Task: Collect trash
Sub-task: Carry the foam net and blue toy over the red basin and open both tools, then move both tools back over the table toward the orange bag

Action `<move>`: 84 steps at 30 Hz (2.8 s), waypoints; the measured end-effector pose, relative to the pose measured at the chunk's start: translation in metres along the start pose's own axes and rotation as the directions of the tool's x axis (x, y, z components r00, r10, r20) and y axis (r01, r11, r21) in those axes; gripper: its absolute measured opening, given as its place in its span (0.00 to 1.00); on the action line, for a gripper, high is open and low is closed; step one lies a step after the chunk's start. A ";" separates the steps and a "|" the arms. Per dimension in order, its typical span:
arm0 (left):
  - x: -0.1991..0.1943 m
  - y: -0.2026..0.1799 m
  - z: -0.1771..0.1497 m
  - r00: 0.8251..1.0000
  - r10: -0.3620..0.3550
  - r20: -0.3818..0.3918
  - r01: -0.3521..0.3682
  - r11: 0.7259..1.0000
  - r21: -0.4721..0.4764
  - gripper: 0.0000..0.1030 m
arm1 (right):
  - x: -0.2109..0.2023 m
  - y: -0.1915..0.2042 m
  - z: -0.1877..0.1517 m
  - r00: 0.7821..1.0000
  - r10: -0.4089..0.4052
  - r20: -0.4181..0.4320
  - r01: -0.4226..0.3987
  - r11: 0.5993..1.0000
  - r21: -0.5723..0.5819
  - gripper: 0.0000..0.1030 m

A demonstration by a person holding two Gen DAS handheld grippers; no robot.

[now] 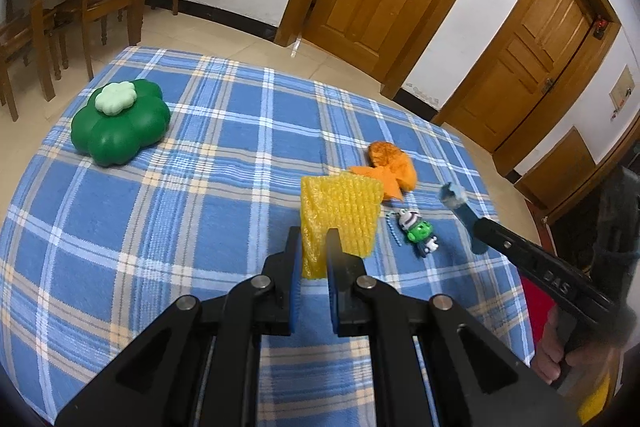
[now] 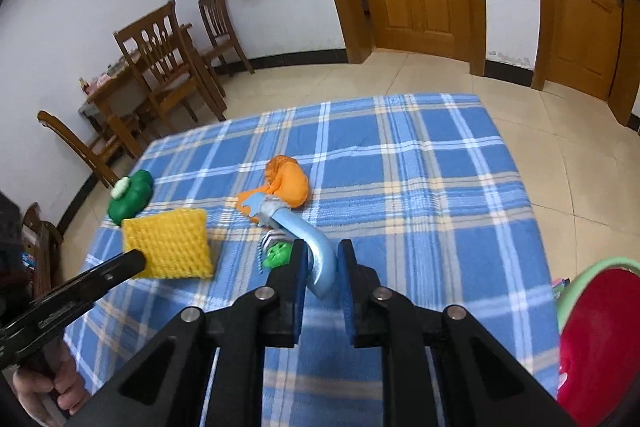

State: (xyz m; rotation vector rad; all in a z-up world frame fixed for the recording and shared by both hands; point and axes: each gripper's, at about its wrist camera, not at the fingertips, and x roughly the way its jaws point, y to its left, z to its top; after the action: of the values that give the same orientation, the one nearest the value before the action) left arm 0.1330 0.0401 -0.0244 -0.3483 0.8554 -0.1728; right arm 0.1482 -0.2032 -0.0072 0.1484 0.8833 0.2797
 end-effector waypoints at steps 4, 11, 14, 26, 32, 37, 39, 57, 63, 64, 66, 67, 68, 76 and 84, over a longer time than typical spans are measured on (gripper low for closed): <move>-0.006 -0.009 -0.002 1.000 -0.018 0.003 0.018 1.000 0.010 0.10 | -0.021 -0.005 -0.009 1.000 0.005 0.022 -0.006 1.000 0.024 0.17; -0.018 -0.030 -0.006 0.998 -0.055 0.003 0.055 0.998 0.044 0.10 | -0.059 -0.030 -0.030 0.998 -0.011 0.061 0.004 0.994 0.108 0.17; -0.020 -0.040 -0.009 0.998 -0.070 -0.007 0.070 0.996 0.062 0.10 | -0.075 -0.043 -0.040 0.996 -0.041 0.073 0.030 0.988 0.149 0.17; -0.026 -0.098 -0.025 0.990 -0.131 -0.045 0.137 0.975 0.173 0.10 | -0.131 -0.098 -0.082 0.981 -0.163 0.108 0.125 0.948 0.293 0.17; -0.025 -0.134 -0.034 0.984 -0.156 -0.080 0.171 0.954 0.247 0.10 | -0.153 -0.122 -0.097 0.968 -0.221 0.120 0.167 0.922 0.350 0.17; -0.020 -0.167 -0.040 0.977 -0.179 -0.115 0.206 0.929 0.307 0.10 | -0.163 -0.137 -0.105 0.958 -0.257 0.123 0.193 0.904 0.382 0.17; -0.018 -0.180 -0.042 0.975 -0.184 -0.126 0.216 0.918 0.331 0.10 | -0.167 -0.143 -0.109 0.955 -0.271 0.123 0.204 0.896 0.396 0.17; 0.024 -0.276 -0.086 0.944 -0.184 -0.272 0.303 0.810 0.503 0.10 | -0.183 -0.195 -0.144 0.939 -0.332 0.088 0.236 0.810 0.537 0.17; 0.042 -0.301 -0.106 0.931 -0.173 -0.321 0.330 0.772 0.543 0.10 | -0.181 -0.208 -0.151 0.937 -0.344 0.066 0.247 0.783 0.571 0.18; 0.045 -0.304 -0.108 0.928 -0.172 -0.329 0.335 0.769 0.544 0.10 | -0.181 -0.211 -0.152 0.937 -0.344 0.063 0.247 0.779 0.576 0.18; 0.049 -0.309 -0.111 0.925 -0.171 -0.340 0.342 0.765 0.546 0.11 | -0.180 -0.215 -0.154 0.937 -0.345 0.060 0.247 0.774 0.583 0.18; 0.051 -0.312 -0.113 0.922 -0.172 -0.347 0.348 0.761 0.547 0.12 | -0.180 -0.217 -0.155 0.937 -0.344 0.058 0.246 0.770 0.589 0.18; 0.052 -0.313 -0.114 0.920 -0.172 -0.351 0.351 0.759 0.548 0.15 | -0.180 -0.219 -0.157 0.938 -0.343 0.056 0.245 0.766 0.595 0.18; 0.055 -0.320 -0.118 0.925 -0.153 -0.347 0.338 0.748 0.570 0.37 | -0.177 -0.224 -0.163 0.941 -0.336 0.051 0.235 0.752 0.615 0.30; 0.054 -0.311 -0.106 0.935 -0.140 -0.325 0.310 0.766 0.564 0.37 | -0.179 -0.218 -0.161 0.943 -0.326 0.065 0.223 0.764 0.606 0.40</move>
State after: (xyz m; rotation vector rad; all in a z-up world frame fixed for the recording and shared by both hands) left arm 0.0841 -0.2884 -0.0119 0.1934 0.9697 -0.7236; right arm -0.0456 -0.4625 -0.0285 0.6126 0.7875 -0.2995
